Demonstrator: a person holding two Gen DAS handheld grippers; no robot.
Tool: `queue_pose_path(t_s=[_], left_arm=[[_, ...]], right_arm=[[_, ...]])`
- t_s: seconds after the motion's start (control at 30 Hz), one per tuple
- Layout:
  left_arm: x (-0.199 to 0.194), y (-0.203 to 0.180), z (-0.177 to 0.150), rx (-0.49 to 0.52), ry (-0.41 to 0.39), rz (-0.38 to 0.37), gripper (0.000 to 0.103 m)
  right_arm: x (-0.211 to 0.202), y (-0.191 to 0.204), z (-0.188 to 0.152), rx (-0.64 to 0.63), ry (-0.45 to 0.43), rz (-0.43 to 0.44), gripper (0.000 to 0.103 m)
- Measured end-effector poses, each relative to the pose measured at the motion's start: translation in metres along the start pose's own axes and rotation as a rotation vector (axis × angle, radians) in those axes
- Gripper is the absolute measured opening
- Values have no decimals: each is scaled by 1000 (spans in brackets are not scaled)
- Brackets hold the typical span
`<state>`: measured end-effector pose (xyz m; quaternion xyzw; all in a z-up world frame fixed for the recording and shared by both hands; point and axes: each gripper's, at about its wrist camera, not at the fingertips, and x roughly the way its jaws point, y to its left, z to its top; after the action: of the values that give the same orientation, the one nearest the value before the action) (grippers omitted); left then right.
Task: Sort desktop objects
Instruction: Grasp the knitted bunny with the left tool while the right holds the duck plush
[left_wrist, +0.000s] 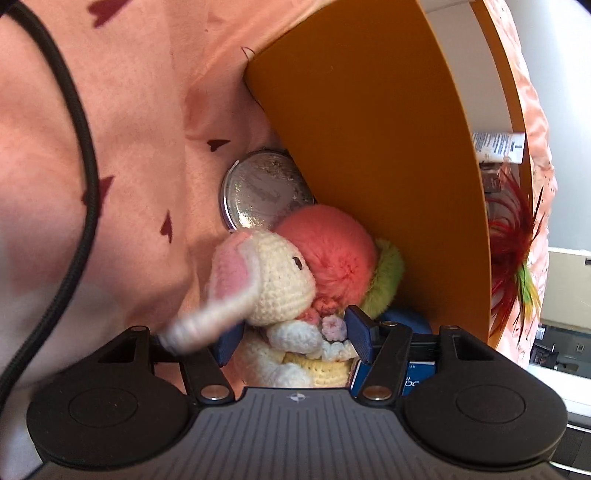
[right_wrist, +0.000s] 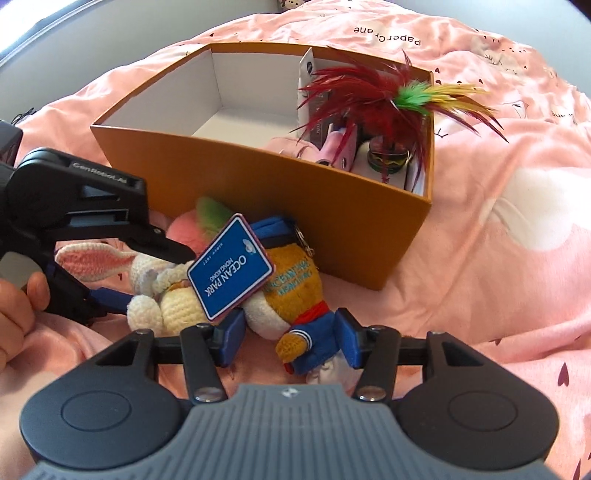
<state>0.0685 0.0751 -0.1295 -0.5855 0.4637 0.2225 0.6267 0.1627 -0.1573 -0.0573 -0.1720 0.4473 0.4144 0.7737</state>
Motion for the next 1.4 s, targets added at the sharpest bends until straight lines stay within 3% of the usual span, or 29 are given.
queue_pose_path(t_s=[0.1, 0.27, 0.43, 0.53, 0.63, 0.73, 0.87, 0.93, 1.1, 1.4], left_arm=[[0, 1, 1, 29, 14, -8, 66], [-9, 1, 1, 102, 38, -43, 49], [-22, -7, 0, 236, 41, -59, 42], [-39, -17, -6, 400, -6, -58, 40], [-58, -36, -22, 657, -55, -39, 40], [-56, -60, -37, 903, -25, 11, 41], [-44, -70, -51, 1024, -28, 74, 42], [-38, -69, -55, 1034, -26, 91, 44], [-34, -54, -48, 967, -5, 68, 49], [-29, -40, -39, 859, -8, 32, 54]], right_arm=[[1, -4, -1, 31, -5, 14, 51], [-10, -9, 0, 91, -23, 45, 37], [-22, -28, -1, 257, -29, 131, 33], [-27, -46, -3, 414, -26, 237, 31], [-27, -58, -8, 543, -16, 326, 19], [-23, -55, -10, 533, -10, 251, 18], [-24, -40, -10, 456, -20, 198, 21], [-27, -30, -10, 388, -26, 185, 32], [-22, -8, -6, 175, 3, 110, 46], [8, 0, -16, 107, 77, 120, 47]])
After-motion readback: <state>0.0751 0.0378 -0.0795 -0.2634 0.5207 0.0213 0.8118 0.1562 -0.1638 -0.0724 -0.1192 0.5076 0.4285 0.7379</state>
